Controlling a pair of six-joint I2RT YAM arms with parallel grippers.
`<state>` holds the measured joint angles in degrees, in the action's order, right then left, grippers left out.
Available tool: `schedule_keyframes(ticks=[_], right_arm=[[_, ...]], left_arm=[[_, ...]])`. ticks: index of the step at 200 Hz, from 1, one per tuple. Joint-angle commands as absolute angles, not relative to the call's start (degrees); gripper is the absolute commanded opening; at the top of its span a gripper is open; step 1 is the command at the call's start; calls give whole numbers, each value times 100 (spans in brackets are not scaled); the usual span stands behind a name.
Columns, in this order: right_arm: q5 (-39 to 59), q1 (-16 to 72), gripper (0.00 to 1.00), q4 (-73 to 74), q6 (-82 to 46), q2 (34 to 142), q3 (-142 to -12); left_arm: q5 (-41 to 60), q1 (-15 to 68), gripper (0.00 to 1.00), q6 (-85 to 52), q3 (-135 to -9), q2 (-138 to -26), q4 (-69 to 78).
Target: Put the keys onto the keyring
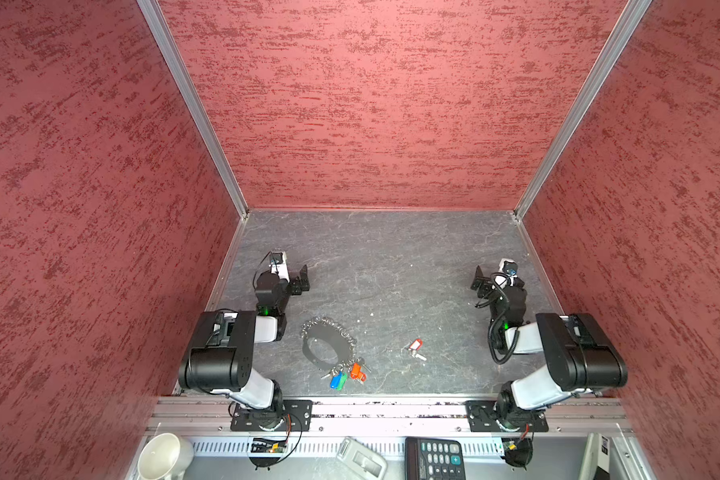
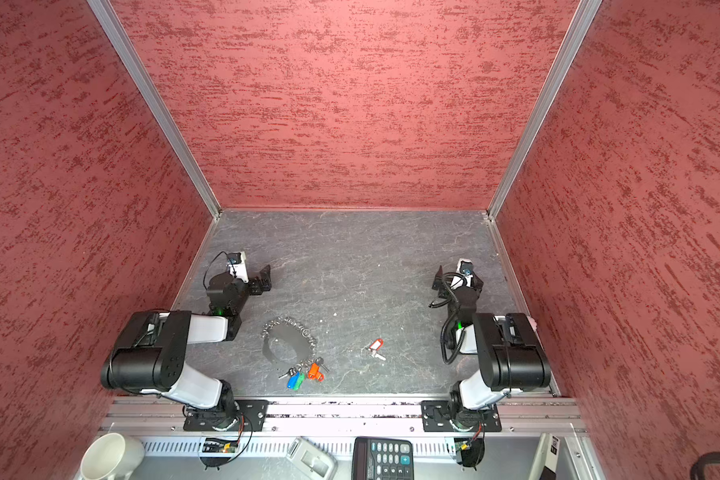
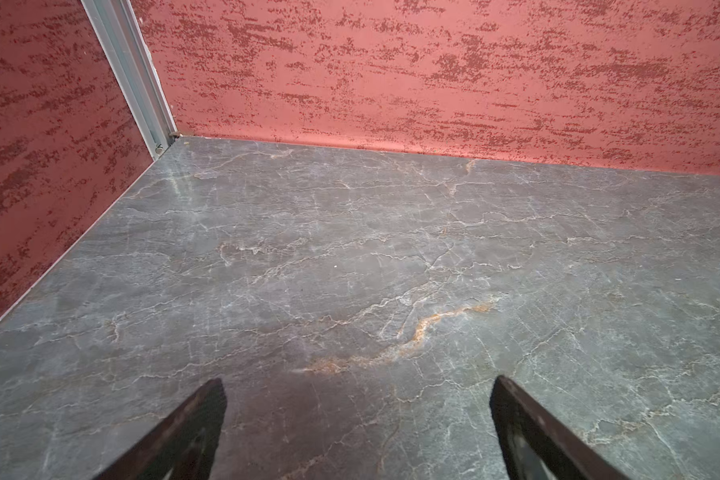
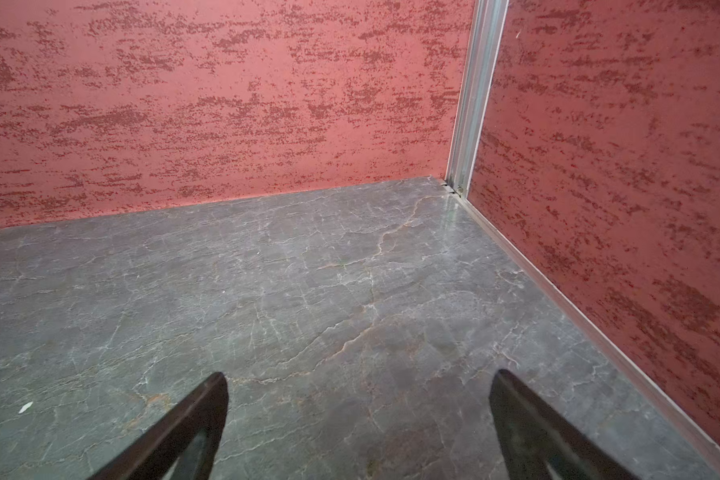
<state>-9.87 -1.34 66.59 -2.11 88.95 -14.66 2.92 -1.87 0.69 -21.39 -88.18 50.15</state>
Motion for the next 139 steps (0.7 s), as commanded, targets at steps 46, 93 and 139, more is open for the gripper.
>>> schedule_keyframes(ticks=[46, 93, 139], right_arm=[[-912, -160, 99, 6746, -208, 8886, -1573], [-1173, -166, 99, 6793, -320, 8890, -1543], [-1194, -164, 99, 6794, -321, 8889, -1542]], left_arm=[[352, -207, 100, 55, -2196, -8790, 5071], [349, -207, 100, 58, -2198, -8794, 5071], [332, -197, 100, 64, -2198, -8791, 5076]])
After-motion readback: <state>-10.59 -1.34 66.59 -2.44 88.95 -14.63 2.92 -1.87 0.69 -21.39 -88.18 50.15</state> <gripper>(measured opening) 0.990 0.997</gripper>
